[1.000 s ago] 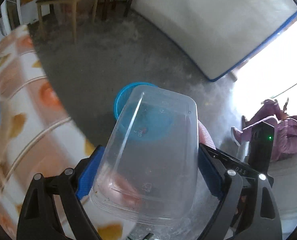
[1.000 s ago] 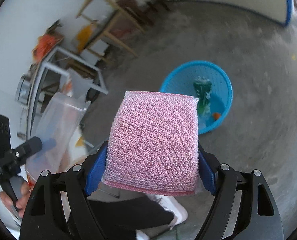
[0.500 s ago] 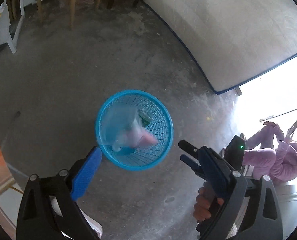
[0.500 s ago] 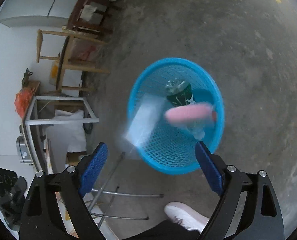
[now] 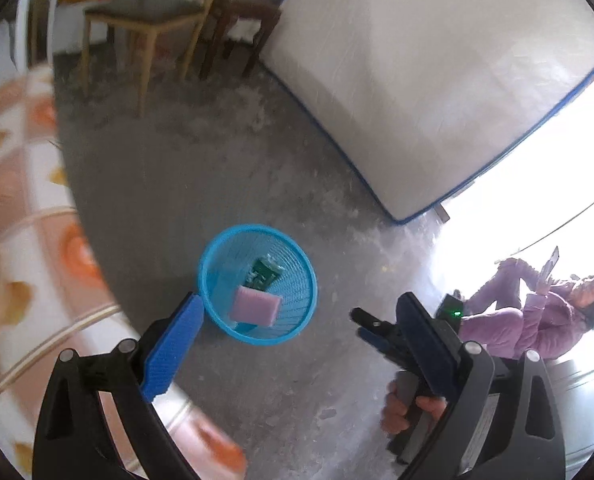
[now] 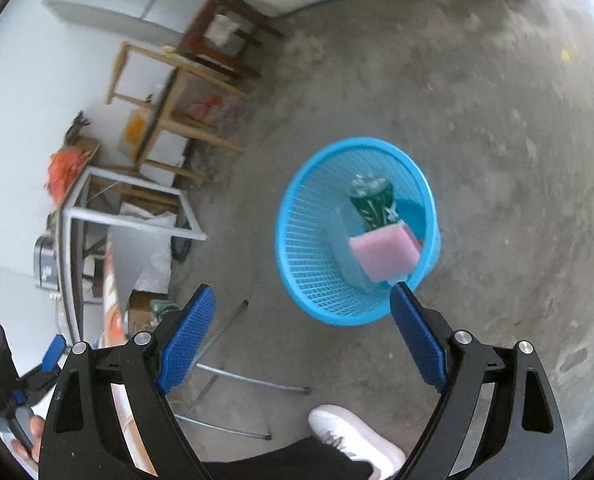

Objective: Collect trash
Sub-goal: 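Open both grippers over the blue wastebasket to drop container and sponge, then move both tools back over the table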

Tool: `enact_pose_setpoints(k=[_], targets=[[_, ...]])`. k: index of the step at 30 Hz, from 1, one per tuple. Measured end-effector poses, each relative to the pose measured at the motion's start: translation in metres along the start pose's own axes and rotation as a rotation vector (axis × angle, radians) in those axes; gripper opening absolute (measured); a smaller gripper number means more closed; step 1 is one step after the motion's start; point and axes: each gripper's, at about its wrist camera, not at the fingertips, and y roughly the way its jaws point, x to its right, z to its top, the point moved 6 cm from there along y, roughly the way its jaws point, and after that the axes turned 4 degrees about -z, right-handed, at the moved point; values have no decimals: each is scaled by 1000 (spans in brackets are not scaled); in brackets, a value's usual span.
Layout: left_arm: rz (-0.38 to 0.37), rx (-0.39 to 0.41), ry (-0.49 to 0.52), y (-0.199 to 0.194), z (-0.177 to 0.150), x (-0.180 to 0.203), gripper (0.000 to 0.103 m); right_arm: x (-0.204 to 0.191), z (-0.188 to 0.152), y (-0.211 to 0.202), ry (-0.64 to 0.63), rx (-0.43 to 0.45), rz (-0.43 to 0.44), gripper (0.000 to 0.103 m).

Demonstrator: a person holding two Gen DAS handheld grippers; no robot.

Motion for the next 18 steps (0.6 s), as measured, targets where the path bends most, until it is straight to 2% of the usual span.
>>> enact_pose_setpoints(k=[5, 8, 12, 18], targets=[[79, 63, 109, -63, -31, 9, 95, -53, -20, -42, -147, 67, 61, 85], [94, 85, 131, -96, -59, 7, 95, -93, -40, -60, -251, 78, 113, 85], [112, 163, 92, -149, -92, -12, 95, -157, -76, -74, -423, 61, 172, 85], [246, 314, 9, -240, -141, -73, 95, -247, -134, -77, -622, -11, 299, 85]])
